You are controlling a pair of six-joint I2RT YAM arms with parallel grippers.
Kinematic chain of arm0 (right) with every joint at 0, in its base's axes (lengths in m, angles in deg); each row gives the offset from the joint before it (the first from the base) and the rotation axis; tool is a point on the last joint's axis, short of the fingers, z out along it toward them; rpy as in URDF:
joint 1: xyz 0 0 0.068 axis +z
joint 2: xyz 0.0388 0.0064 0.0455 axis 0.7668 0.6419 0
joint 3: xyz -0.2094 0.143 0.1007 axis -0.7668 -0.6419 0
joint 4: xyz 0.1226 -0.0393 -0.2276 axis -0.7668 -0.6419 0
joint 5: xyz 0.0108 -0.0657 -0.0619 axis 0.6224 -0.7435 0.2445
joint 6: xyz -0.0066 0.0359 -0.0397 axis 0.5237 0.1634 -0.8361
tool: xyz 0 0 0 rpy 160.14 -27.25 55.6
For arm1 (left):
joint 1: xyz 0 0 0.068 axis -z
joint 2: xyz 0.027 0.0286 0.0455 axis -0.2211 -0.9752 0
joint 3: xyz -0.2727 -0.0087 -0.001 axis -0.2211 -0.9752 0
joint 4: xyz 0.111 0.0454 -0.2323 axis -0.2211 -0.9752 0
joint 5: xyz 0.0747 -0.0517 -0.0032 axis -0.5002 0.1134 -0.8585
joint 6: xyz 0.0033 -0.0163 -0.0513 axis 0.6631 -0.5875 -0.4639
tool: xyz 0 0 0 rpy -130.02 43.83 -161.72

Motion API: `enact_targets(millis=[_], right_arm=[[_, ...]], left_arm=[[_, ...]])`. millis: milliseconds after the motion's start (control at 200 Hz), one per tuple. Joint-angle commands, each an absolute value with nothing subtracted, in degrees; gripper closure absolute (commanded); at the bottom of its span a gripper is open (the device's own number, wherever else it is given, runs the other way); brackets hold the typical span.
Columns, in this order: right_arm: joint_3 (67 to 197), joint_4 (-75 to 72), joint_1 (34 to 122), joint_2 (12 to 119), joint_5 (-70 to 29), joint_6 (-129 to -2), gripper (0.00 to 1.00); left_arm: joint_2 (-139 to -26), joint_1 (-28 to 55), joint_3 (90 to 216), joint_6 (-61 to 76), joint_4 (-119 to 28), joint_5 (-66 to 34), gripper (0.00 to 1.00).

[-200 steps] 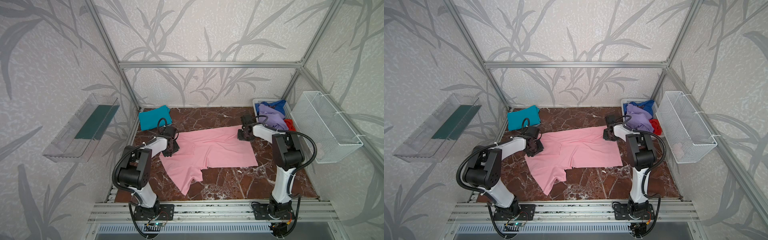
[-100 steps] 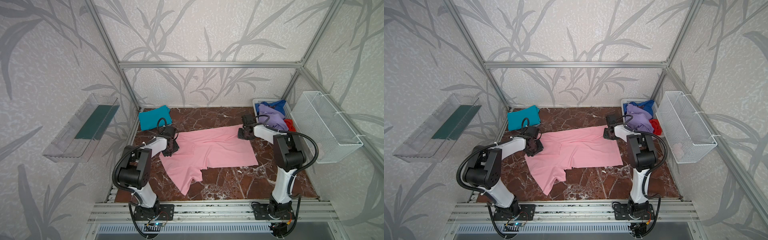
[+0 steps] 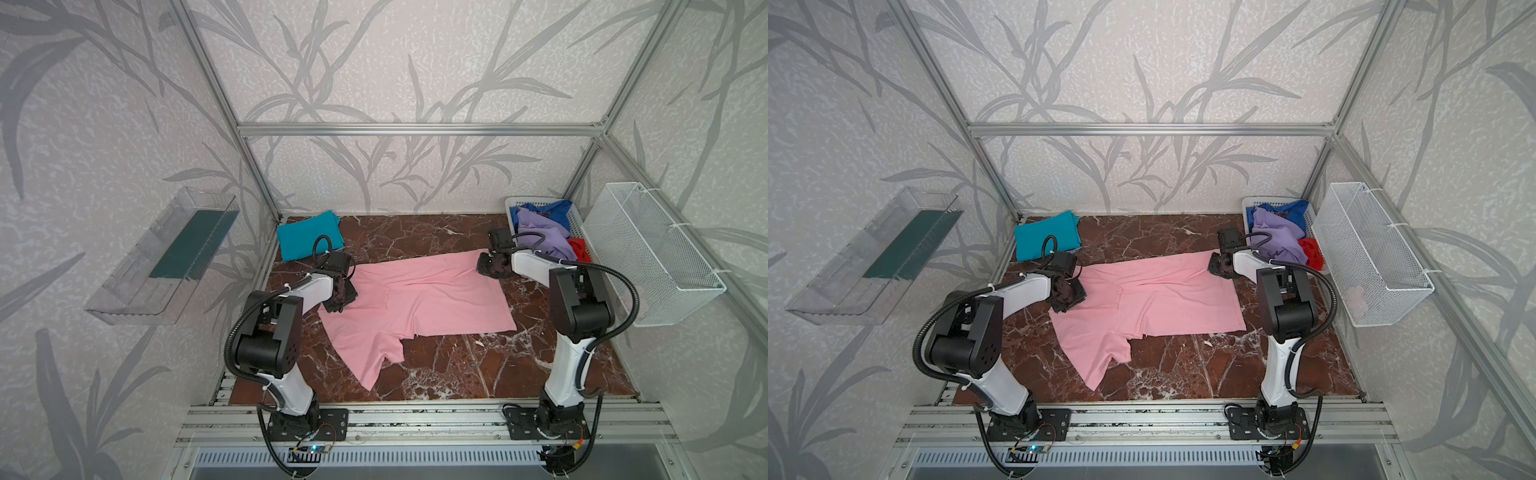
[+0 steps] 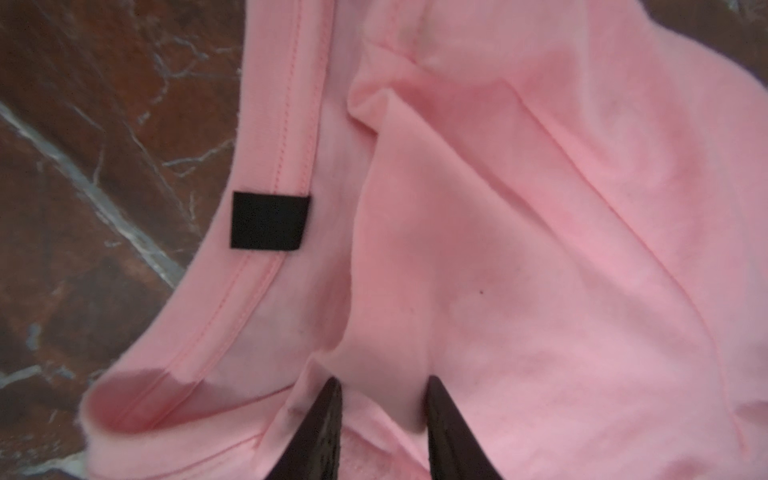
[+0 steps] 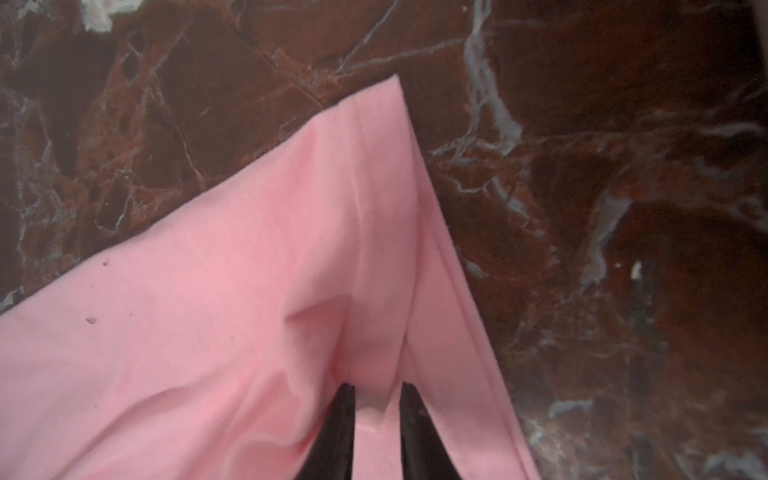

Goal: Fold and stack the t-shirts

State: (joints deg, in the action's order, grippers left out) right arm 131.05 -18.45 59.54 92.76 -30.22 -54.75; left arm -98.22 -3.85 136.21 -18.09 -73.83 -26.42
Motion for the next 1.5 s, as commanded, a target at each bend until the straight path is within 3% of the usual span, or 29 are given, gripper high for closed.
enact_targets(millis=[0,145,285,835,890,1030,1255,1390,1495], right_arm=[[130.9,-17.0,59.2,94.8,-28.2,-53.4,0.78],[130.3,-16.7,59.2,94.6,-28.6,-53.1,0.92],[130.5,-19.4,59.1,91.8,-31.8,-54.9,0.97],[129.0,-29.9,58.2,85.2,-45.4,-61.5,0.96],[128.4,-30.2,58.1,85.2,-45.8,-61.8,0.93],[126.7,-30.2,58.0,83.2,-44.5,-61.5,0.68],[118.6,-30.6,58.0,71.1,-40.3,-59.8,0.63],[109.0,-30.9,58.0,61.2,-39.3,-58.4,0.58],[101.6,-31.1,58.0,55.0,-37.6,-57.2,0.50]], left_arm=[[-100.7,-4.6,135.0,-17.9,-75.8,-27.1,0.64],[-101.0,-4.7,135.1,-17.9,-75.9,-27.1,0.64],[-101.3,-4.8,135.4,-17.8,-75.8,-27.1,0.65],[-101.4,-4.8,135.1,-17.7,-75.6,-26.2,0.65],[-101.1,-4.9,134.9,-17.8,-75.6,-26.0,0.65],[-98.0,-4.4,134.7,-18.0,-77.1,-25.3,0.62],[-82.8,-2.1,134.6,-17.2,-85.9,-29.6,0.46],[-73.0,1.8,132.1,-17.5,-91.7,-32.2,0.45],[-67.8,7.3,127.7,-20.3,-95.0,-32.5,0.50]])
